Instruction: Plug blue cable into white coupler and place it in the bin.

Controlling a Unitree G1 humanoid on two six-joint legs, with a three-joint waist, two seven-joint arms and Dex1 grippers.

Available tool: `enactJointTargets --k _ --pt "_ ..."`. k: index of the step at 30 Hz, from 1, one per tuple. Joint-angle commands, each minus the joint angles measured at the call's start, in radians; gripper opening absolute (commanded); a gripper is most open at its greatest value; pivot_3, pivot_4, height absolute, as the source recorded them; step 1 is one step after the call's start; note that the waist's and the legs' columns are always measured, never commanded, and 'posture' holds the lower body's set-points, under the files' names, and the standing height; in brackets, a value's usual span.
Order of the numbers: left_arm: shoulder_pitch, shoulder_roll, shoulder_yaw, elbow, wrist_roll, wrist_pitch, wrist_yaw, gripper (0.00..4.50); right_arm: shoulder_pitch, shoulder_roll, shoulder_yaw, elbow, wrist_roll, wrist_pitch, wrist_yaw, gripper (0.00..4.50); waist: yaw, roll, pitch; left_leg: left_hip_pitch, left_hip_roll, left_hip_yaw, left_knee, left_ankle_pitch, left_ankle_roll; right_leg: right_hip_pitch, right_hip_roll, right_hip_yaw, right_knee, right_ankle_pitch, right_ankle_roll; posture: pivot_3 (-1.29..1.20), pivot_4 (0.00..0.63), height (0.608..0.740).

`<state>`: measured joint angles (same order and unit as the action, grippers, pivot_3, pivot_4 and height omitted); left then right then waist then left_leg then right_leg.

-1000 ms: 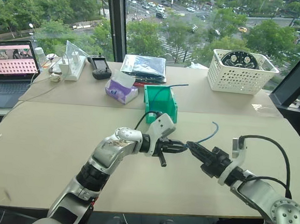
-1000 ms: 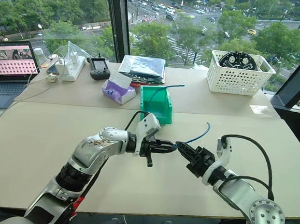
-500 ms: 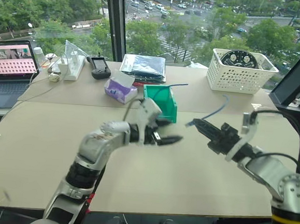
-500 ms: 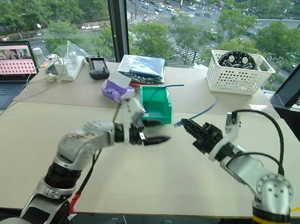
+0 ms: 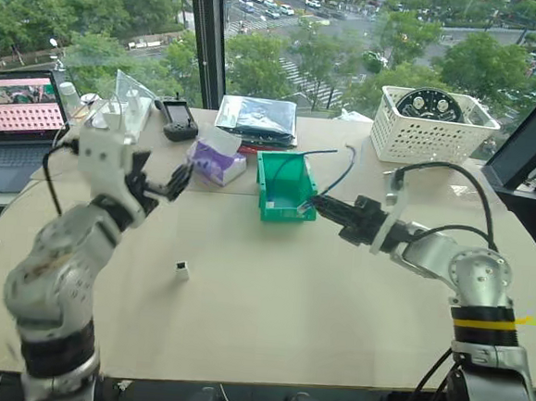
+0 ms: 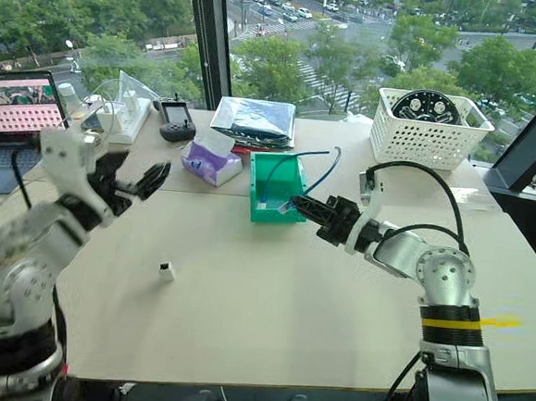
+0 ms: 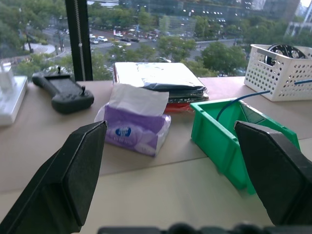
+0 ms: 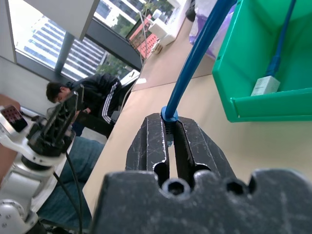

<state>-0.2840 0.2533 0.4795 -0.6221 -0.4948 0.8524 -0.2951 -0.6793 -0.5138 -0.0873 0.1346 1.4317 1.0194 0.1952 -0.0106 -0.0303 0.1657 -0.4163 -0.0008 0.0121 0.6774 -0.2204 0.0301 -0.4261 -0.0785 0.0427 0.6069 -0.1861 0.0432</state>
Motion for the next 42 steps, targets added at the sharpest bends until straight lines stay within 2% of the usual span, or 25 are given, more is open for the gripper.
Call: enactJointTargets --k 1,4,8,12,19,25,29,30,33,37,39,40,42 --pt "0.188 -0.087 -0.006 -0.103 -0.019 -0.125 0.018 4.49 -0.034 0.019 -0.028 -0.006 -0.036 0.028 0.041 0.00 0.000 0.000 0.000 0.000 0.000 0.000 0.000 0.000 0.000 0.000 0.000 0.000 0.000 0.000 0.000 0.00 0.150 0.740" --pt "0.298 -0.142 -0.062 -0.103 -0.001 -0.208 0.021 4.49 -0.029 0.032 -0.042 -0.015 -0.055 0.046 0.049 0.00 0.007 0.000 0.000 0.000 0.000 0.000 0.000 0.000 0.000 0.000 0.000 0.000 0.000 0.000 -0.001 0.00 0.150 0.740" --pt "0.392 -0.168 -0.129 -0.078 0.009 -0.247 0.028 4.49 -0.008 0.043 -0.062 -0.039 -0.066 0.060 0.036 0.00 0.005 0.000 0.000 0.002 0.000 0.001 0.001 0.000 0.000 0.001 0.001 0.000 0.000 -0.001 -0.003 0.00 0.150 0.740" --pt "0.461 -0.152 -0.210 -0.045 0.072 -0.289 0.034 4.49 0.016 0.061 -0.085 -0.067 -0.066 0.070 0.015 0.00 -0.001 0.000 0.000 0.001 0.001 0.001 0.000 0.000 0.000 0.001 0.001 0.000 0.000 -0.002 -0.003 0.00 0.150 0.740" --pt "0.420 -0.120 -0.314 0.031 0.210 -0.284 0.138 4.49 0.036 0.070 -0.119 -0.096 -0.071 0.082 -0.012 0.00 -0.004 0.000 0.000 0.001 0.001 0.000 0.000 0.000 0.000 0.000 0.001 0.000 0.001 -0.003 0.003 0.00 0.150 0.740" --pt "0.365 -0.088 -0.374 0.136 0.283 -0.142 0.214 4.49 0.047 0.071 -0.139 -0.122 -0.068 0.091 -0.036 0.00 -0.004 0.000 0.000 0.001 0.001 0.000 0.000 0.000 0.000 0.000 0.001 0.000 0.001 -0.003 0.004 0.00 0.150 0.740" --pt "0.388 -0.063 -0.410 0.117 0.328 -0.130 0.227 3.37 0.057 0.067 -0.152 -0.132 -0.067 0.095 -0.043 0.00 -0.005 0.000 0.000 0.002 0.001 0.000 -0.001 0.000 0.000 0.000 0.001 0.000 0.001 -0.003 0.003 0.00 0.150 0.740" --pt "0.390 -0.047 -0.422 0.114 0.333 -0.127 0.213 3.18 0.059 0.067 -0.154 -0.133 -0.069 0.096 -0.043 0.00 -0.006 0.001 0.000 0.002 0.001 0.000 -0.001 0.000 0.000 0.000 0.001 0.000 0.001 -0.003 0.003 0.00 0.150 0.740" --pt "0.390 -0.005 -0.453 0.113 0.341 -0.139 0.171 2.26 0.061 0.068 -0.159 -0.135 -0.071 0.097 -0.045 0.00 -0.007 0.001 0.000 0.002 0.001 0.001 -0.001 0.000 0.000 0.000 0.001 0.000 0.001 -0.003 0.003 0.00 0.150 0.740" --pt "0.346 0.043 -0.527 0.115 0.239 -0.257 -0.056 0.77 0.060 0.072 -0.162 -0.141 -0.075 0.093 -0.047 0.00 -0.004 0.001 0.000 0.001 0.002 0.001 -0.001 0.000 0.000 0.000 0.001 0.000 0.000 -0.005 0.000 0.00 0.150 0.740" --pt "0.324 0.052 -0.543 0.124 0.208 -0.269 -0.114 0.69 0.058 0.072 -0.163 -0.140 -0.079 0.090 -0.045 0.00 -0.001 0.001 0.000 0.000 0.001 0.001 -0.001 0.000 0.000 -0.001 0.000 0.000 0.000 -0.006 -0.002 0.00 0.150 0.740" --pt "0.274 0.054 -0.561 0.147 0.178 -0.257 -0.164 0.69 0.061 0.071 -0.168 -0.148 -0.079 0.085 -0.046 0.00 -0.002 0.001 0.000 0.000 0.001 0.001 -0.001 0.000 0.000 -0.001 0.000 0.000 -0.001 -0.006 -0.002 0.00 0.150 0.740" --pt "0.150 0.089 -0.627 0.233 0.206 -0.271 -0.245 0.69 0.072 0.065 -0.175 -0.175 -0.084 0.079 -0.053 0.00 0.003 0.001 0.000 -0.001 0.001 0.001 -0.001 0.000 0.000 -0.001 0.000 0.000 -0.001 -0.005 -0.003 0.00 0.150 0.740"
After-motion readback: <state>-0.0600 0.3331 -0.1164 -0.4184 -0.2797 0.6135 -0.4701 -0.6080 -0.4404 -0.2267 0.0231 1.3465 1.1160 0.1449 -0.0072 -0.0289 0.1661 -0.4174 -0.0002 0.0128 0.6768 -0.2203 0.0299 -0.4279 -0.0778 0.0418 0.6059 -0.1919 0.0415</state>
